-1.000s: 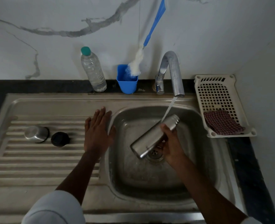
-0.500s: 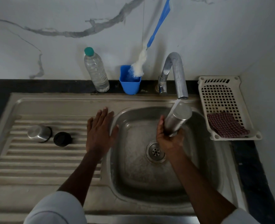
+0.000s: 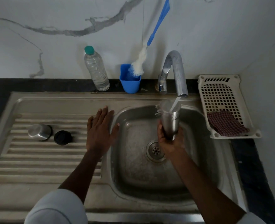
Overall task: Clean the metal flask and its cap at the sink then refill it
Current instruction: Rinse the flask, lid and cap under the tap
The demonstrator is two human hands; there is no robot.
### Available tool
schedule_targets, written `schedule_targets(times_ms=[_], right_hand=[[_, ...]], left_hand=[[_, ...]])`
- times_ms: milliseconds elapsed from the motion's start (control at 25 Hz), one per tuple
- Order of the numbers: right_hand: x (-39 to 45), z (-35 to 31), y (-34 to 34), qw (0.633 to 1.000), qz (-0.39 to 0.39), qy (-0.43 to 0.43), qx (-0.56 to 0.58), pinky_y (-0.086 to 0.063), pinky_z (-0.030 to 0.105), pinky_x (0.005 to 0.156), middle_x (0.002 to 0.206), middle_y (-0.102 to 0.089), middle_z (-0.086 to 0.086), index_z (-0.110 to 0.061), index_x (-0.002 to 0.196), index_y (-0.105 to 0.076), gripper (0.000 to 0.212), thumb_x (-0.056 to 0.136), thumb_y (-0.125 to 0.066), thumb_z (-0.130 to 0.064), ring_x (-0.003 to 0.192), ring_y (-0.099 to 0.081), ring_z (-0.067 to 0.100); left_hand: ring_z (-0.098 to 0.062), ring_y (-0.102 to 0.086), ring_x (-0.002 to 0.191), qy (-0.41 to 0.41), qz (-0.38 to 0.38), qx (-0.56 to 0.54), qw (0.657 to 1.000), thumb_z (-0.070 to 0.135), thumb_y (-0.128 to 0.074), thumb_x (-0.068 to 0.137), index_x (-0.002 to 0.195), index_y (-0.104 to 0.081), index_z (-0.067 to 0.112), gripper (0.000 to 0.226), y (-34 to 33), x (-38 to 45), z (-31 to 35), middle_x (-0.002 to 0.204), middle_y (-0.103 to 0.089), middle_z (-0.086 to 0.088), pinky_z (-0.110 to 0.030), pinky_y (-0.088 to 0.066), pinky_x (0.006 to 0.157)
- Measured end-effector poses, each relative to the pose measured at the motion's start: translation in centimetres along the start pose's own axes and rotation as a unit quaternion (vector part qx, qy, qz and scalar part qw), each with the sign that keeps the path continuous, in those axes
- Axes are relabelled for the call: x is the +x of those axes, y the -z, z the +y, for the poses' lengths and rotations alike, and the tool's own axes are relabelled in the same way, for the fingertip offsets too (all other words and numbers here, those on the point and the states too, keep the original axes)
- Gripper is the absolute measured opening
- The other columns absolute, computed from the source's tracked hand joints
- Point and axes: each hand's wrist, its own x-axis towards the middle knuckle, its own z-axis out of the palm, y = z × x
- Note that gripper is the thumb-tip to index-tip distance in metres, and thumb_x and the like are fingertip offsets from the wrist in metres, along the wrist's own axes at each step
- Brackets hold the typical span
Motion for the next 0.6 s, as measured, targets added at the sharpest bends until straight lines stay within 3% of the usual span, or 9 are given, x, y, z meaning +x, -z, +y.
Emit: schedule_targets(times_ms=[120,400,600], right_hand=[[0.5,0.0,-1.4,0.999,-0.017,-0.019,0.02,-0.065,0.041,0.063,0.098,-0.071,0.035,0.012,0.117,-0.062,0.059,0.095,-0.065,-0.043,0.099,-0.07,0.038],[0.1,0.6,-0.3,0.993,-0.08,-0.075,-0.043,-0.065,0.041,0.067,0.12,-0.069,0.027,0.004,0.132,-0.059,0.062,0.094,-0.07,-0.044,0.101,-0.072,0.037],[1.3,-1.6,0.9,0.991,-0.081,-0.1,0.042,-0.064,0.045,0.065,0.124,-0.066,0.02,-0.004,0.138,-0.056,0.061,0.09,-0.072,-0.039,0.103,-0.071,0.035]], left_hand=[[-0.018,-0.02,0.16,-0.001,0.002,0.004,1.0,0.063,-0.037,0.103,0.158,-0.041,0.031,0.064,-0.1,-0.1,0.0,0.172,-0.027,0.003,-0.053,-0.02,0.127],[-0.017,-0.019,0.16,-0.007,0.006,-0.003,1.0,0.063,-0.037,0.102,0.158,-0.041,0.032,0.065,-0.2,0.1,-0.2,0.173,-0.025,0.005,-0.052,-0.021,0.127],[-0.018,-0.021,0.16,-0.003,0.006,0.002,1.0,0.063,-0.037,0.101,0.157,-0.042,0.032,0.065,-0.3,0.1,-0.2,0.172,-0.027,0.004,-0.052,-0.022,0.126]])
